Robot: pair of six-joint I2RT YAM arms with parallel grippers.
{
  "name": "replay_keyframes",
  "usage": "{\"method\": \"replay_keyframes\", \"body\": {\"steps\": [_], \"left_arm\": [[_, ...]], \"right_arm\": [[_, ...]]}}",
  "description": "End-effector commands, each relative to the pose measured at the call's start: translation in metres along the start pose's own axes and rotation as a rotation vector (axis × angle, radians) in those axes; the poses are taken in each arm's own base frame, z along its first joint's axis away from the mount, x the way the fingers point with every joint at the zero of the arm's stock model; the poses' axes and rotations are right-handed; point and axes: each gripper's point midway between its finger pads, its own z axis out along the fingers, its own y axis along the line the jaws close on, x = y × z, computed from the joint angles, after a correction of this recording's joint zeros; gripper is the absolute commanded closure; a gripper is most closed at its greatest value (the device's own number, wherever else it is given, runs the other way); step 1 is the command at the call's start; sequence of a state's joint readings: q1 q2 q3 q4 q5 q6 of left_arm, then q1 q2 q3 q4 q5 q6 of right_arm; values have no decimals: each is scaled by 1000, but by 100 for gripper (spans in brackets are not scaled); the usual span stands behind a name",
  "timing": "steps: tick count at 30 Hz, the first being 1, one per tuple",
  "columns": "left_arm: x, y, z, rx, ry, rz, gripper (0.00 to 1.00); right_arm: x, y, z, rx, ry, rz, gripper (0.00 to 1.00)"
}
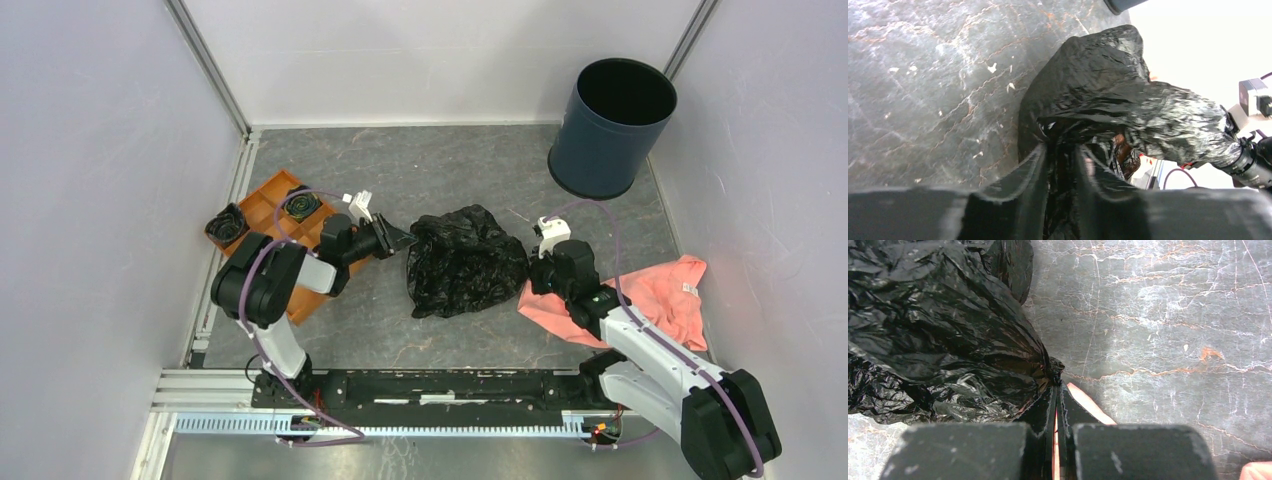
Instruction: Put the trash bags into the trash bin
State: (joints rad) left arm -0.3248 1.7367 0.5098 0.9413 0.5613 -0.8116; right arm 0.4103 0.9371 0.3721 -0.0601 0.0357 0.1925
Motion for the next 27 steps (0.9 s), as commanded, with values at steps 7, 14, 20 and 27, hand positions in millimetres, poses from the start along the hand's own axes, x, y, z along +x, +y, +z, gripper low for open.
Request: {"method": "replay_keyframes", "body": {"steps": [7, 14, 20, 27], "left_arm": [[-36, -38, -25, 92, -208, -69, 98], [-122, -53, -55, -367, -286, -31, 98], [-195, -191, -92, -187, -313, 155, 98], [-124, -91, -120, -449, -302, 44, 98]], "right_arm": [[-20, 5, -9, -24, -55, 26, 100], [-114, 30, -35, -112, -177, 54, 100], [-270, 62, -130, -236, -501, -15, 100], [-194, 41, -106, -159, -422, -12, 100]]}}
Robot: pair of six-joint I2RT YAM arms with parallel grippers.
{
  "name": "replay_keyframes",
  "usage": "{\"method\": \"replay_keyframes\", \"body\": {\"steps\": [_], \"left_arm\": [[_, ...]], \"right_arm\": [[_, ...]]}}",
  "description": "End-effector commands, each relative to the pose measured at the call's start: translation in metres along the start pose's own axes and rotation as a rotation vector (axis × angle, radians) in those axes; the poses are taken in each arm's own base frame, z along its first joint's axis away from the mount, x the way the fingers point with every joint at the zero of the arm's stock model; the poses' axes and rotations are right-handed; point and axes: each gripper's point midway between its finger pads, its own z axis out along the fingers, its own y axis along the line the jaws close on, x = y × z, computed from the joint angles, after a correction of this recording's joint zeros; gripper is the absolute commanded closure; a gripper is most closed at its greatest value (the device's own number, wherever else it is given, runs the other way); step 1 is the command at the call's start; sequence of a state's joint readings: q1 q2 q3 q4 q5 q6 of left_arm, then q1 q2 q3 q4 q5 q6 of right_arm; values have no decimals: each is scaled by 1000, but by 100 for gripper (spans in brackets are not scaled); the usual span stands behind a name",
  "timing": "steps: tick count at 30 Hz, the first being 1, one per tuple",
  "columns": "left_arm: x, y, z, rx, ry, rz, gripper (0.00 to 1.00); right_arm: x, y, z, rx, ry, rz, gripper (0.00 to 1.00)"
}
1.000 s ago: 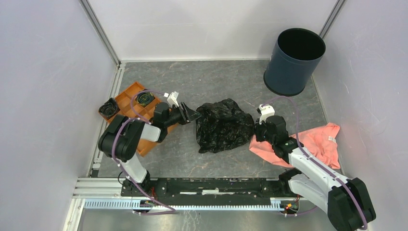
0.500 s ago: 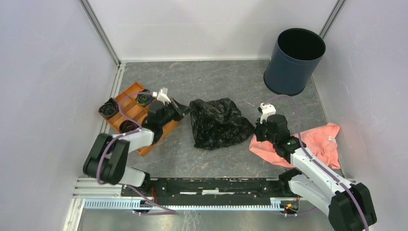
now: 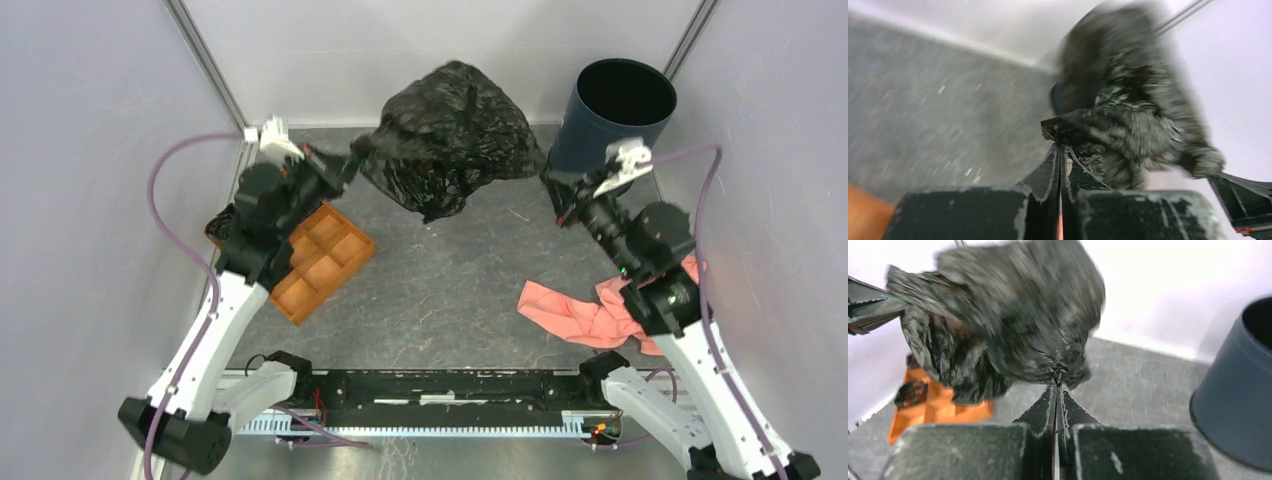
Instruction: Put the trash bags into the trash bin
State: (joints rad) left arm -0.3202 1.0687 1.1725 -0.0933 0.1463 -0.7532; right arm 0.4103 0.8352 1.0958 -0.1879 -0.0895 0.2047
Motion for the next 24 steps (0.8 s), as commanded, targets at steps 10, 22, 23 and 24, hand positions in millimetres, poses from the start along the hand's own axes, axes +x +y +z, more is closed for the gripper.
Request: {"method": "replay_keyframes", "body": {"steps": [10, 22, 23, 24], "left_arm": [[144, 112, -60, -255, 369, -31, 98], [-57, -80, -82, 96, -21, 113, 98], [-31, -52, -73, 37, 35, 90, 98], [5, -20, -66, -20, 124, 69, 98]], "right_arm": [[164, -8, -22, -28, 328, 57, 100], [-79, 22, -24, -62, -102, -15, 100], [-44, 19, -19, -63, -33, 9, 100], [-12, 20, -18, -84, 30, 33, 100]]}}
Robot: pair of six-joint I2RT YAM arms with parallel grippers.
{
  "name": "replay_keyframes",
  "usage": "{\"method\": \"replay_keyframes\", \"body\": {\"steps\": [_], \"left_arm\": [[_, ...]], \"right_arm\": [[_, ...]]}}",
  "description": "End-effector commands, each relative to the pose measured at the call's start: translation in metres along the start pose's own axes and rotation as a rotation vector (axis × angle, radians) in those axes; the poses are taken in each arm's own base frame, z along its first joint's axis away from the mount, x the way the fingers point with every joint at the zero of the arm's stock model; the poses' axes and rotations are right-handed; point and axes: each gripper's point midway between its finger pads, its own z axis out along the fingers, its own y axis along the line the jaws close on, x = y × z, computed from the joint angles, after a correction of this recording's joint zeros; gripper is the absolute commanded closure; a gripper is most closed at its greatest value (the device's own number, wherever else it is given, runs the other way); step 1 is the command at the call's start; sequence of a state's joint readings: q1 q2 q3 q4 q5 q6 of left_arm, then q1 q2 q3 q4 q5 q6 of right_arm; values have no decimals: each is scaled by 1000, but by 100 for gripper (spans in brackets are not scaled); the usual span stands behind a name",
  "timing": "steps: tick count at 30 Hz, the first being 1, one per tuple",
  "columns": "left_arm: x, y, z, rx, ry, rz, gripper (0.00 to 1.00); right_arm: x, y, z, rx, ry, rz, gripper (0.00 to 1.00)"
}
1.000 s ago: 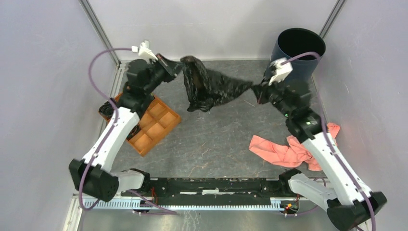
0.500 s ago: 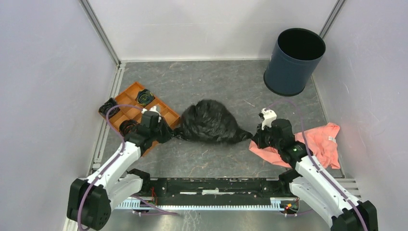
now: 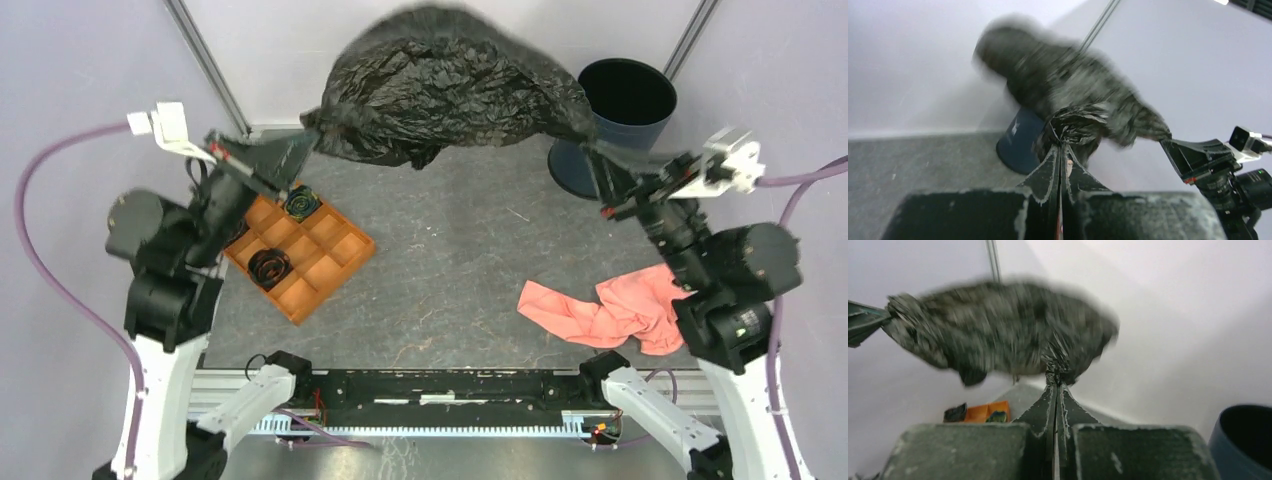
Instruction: Put the trash bags into the trash bin
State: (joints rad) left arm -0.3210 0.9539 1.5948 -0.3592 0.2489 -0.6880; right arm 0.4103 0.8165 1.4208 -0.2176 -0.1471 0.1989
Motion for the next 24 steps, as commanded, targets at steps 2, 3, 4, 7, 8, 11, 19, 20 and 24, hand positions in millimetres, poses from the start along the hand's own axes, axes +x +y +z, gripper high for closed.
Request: {"method": "replay_keyframes", "body": {"steps": [2, 3, 4, 7, 8, 11, 19, 20, 24], "left_arm": [[197, 156, -28, -393, 470, -136, 98], [234, 176, -45, -440, 553, -169, 98], [261, 190, -60, -466, 605, -198, 98], [305, 214, -98, -541, 688, -232, 98], [307, 215, -102, -551, 697, -236, 98], [275, 185, -75, -464, 685, -232, 98], [35, 9, 11, -61, 225, -110, 98], [26, 3, 10, -52, 200, -109, 98], [75, 53, 3, -171, 253, -125, 98]], "right_arm": [[224, -8, -33, 0, 473, 172, 100], [255, -7, -45, -7, 508, 207, 100], [292, -7, -63, -2, 562, 236, 100], [341, -10, -95, 40, 646, 277, 100], [337, -9, -97, 44, 648, 283, 100], [278, -12, -80, 55, 565, 223, 100], [26, -3, -1, 13, 273, -22, 100], [11, -2, 2, 12, 243, -27, 100], [53, -18, -1, 70, 247, -35, 99]]}}
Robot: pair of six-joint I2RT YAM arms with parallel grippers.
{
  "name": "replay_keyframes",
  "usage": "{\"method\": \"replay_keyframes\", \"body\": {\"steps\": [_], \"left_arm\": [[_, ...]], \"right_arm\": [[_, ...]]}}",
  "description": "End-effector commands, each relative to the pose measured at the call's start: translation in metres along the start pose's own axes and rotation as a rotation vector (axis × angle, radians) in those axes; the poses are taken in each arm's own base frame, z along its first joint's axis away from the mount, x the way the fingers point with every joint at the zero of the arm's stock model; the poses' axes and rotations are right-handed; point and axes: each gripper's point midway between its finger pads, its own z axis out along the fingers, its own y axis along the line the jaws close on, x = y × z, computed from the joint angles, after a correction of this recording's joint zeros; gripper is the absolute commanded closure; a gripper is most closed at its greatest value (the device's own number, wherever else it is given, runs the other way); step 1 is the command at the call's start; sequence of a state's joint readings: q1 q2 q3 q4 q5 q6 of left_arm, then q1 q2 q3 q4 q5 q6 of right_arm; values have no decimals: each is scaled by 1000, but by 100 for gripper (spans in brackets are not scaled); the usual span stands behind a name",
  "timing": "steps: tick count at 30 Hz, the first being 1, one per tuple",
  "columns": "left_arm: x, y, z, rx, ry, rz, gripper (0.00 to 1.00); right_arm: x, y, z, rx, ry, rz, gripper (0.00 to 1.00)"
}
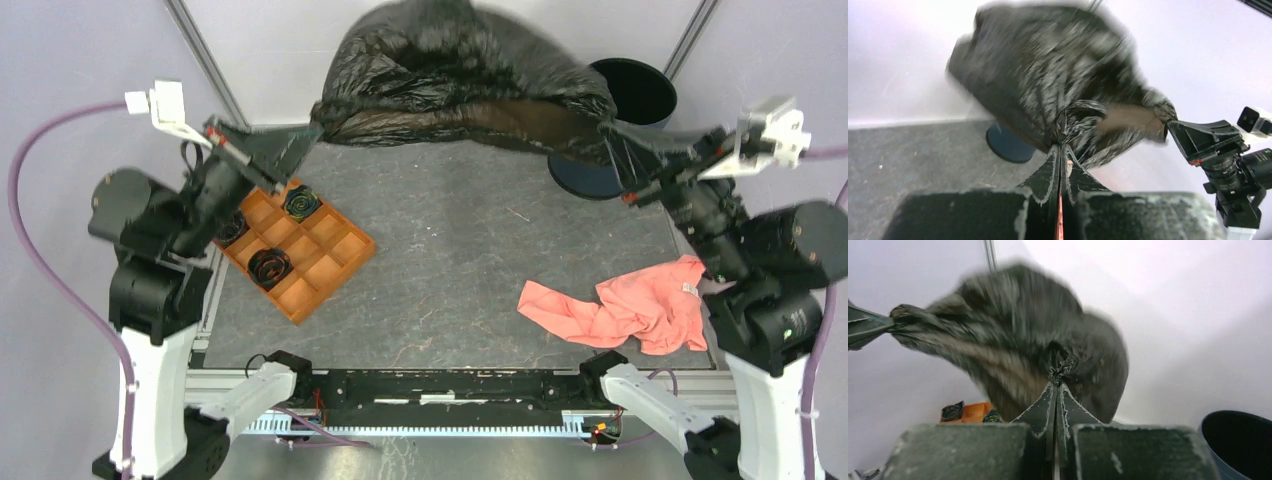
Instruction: Put the trash bags into the trash bin
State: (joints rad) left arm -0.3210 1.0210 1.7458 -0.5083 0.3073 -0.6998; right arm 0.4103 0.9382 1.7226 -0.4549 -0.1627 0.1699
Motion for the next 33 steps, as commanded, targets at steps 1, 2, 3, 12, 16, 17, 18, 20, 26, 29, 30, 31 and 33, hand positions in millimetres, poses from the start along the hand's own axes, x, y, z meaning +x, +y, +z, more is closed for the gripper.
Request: {"method": "replay_keyframes", "body": {"steps": [1, 2, 3, 12, 16, 17, 18, 20, 26, 29, 30, 31, 33], "left_arm": [[106, 98, 9, -239, 234, -128, 98], [149, 132, 5, -312, 329, -150, 98], [189, 163, -5, -386, 423, -172, 98], [253, 210, -53, -505, 519, -150, 98], [179, 163, -2, -382, 420, -101, 98], [161, 152, 12, -347, 388, -90, 98], [144, 140, 20, -312, 348, -74, 98], [129, 137, 33, -296, 305, -39, 98], [257, 256, 4, -624, 648, -78, 98], [303, 276, -36, -678, 759, -105, 98], [304, 278, -45, -692, 740, -97, 98], [301, 277, -52, -696, 714, -84, 98], [278, 255, -47, -618, 660, -43, 98]], "right_arm": [[131, -29, 0, 93, 253, -6, 99], [173, -34, -3, 104, 324, 0, 99], [226, -39, -11, 113, 419, 14, 100], [339, -29, -52, 63, 649, 103, 100], [235, -31, -3, 57, 480, 21, 100], [209, -34, 5, 73, 434, -1, 100], [195, -37, 11, 89, 412, -14, 100], [185, -53, 18, 167, 392, -41, 100], [350, -85, -12, 270, 784, -53, 100], [412, -72, -55, 247, 937, 35, 100], [421, -63, -64, 216, 949, 67, 100], [428, -51, -71, 165, 951, 105, 100], [428, -25, -77, 26, 948, 162, 99]]}}
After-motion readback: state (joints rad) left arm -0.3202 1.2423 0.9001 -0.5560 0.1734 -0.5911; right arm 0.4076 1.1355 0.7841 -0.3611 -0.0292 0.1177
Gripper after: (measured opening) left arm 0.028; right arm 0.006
